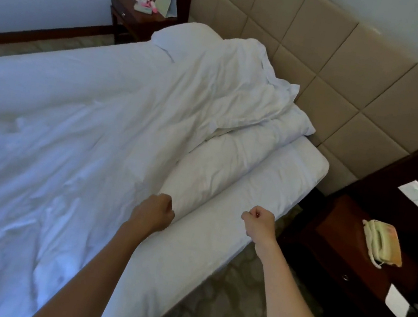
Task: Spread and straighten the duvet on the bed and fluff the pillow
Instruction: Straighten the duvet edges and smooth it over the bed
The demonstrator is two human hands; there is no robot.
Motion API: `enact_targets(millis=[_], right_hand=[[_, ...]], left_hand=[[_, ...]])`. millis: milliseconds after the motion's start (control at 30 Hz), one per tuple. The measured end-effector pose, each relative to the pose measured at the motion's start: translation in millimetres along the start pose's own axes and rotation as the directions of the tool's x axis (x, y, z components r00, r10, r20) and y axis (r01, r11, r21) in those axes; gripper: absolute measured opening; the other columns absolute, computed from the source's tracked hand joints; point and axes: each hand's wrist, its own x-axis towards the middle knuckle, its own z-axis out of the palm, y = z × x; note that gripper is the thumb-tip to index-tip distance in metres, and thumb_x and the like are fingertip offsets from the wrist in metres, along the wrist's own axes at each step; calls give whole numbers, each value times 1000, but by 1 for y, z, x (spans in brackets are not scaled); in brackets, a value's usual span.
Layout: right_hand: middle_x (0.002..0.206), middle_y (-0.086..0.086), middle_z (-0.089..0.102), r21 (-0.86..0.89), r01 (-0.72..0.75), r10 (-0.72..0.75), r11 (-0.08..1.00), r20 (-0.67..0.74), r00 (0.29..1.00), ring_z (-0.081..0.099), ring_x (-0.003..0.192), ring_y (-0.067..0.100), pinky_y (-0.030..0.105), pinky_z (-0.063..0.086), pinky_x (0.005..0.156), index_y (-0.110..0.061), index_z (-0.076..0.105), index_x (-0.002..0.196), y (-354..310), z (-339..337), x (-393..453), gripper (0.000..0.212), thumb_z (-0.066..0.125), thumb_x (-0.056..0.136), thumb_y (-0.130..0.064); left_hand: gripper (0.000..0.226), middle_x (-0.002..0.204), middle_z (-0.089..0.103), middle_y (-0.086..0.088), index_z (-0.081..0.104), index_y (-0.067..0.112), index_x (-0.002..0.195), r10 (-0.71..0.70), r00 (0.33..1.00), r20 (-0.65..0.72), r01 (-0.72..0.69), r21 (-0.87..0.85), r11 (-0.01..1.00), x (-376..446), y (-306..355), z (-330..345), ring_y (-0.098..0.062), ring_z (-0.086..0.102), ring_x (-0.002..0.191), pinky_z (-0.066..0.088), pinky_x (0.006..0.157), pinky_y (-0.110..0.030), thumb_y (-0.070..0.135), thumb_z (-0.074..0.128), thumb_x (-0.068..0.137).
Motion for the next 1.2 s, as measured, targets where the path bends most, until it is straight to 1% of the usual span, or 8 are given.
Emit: enact_targets(millis=[167,300,433,533,667,800,933,1200], right_hand=[[61,4,28,27,-42,42,999,-13,999,25,59,18,32,22,55,-17,29,59,1,-30,39,36,50,79,3],[64,3,23,17,-35,35,999,-1,999,20,62,18,35,16,58,-19,25,60,-6,-55,74,35,42,74,9],[64,0,16,15,6,-7,1000,62,998,13,63,17,38,11,60,-20,18,63,-13,-83,116,37,36,69,12],[65,0,13,-17,63,-59,998,156,986,10,66,17,38,11,63,-20,14,66,-17,-109,151,42,41,72,12],[63,-1,12,-19,121,-112,993,241,964,11,63,17,37,12,63,-22,15,61,-29,-155,205,49,48,77,11],[58,-4,13,-14,175,-165,984,263,950,12,57,16,40,13,64,-22,17,59,-43,-205,253,50,49,82,9],[59,-3,13,-63,231,-210,971,246,946,12,60,15,39,12,65,-22,16,59,-43,-248,291,45,45,74,10],[63,-2,13,-193,295,-236,936,278,931,10,60,15,40,11,65,-20,17,60,-29,-281,356,38,35,67,13]], left_hand=[[15,102,62,-3,59,19,96,51,998,46,-53,55,997,42,46,5,-23,61,89,52,81,-34,31,50,92],[17,98,62,-2,59,18,96,90,995,41,-93,94,991,71,84,5,-22,61,84,54,79,-36,32,49,92],[17,98,62,-1,59,20,97,59,998,14,-59,85,995,94,116,12,-20,61,84,54,78,-37,34,50,92],[16,99,61,-1,58,21,96,18,1000,-7,-17,73,997,109,147,23,-20,60,85,53,79,-36,34,51,92],[12,98,63,-1,56,24,91,-49,996,-76,50,16,999,127,202,39,-20,61,83,53,78,-36,35,52,90],[17,102,62,-2,60,20,98,-93,989,-111,92,-11,996,144,268,47,-23,62,91,51,81,-36,33,53,91],[16,107,62,-4,60,20,97,-102,988,-117,103,-3,995,163,326,55,-25,61,94,51,84,-39,33,54,90],[17,100,63,-5,62,15,95,-178,977,-117,183,33,982,213,372,60,-26,62,90,51,84,-38,27,53,90]])
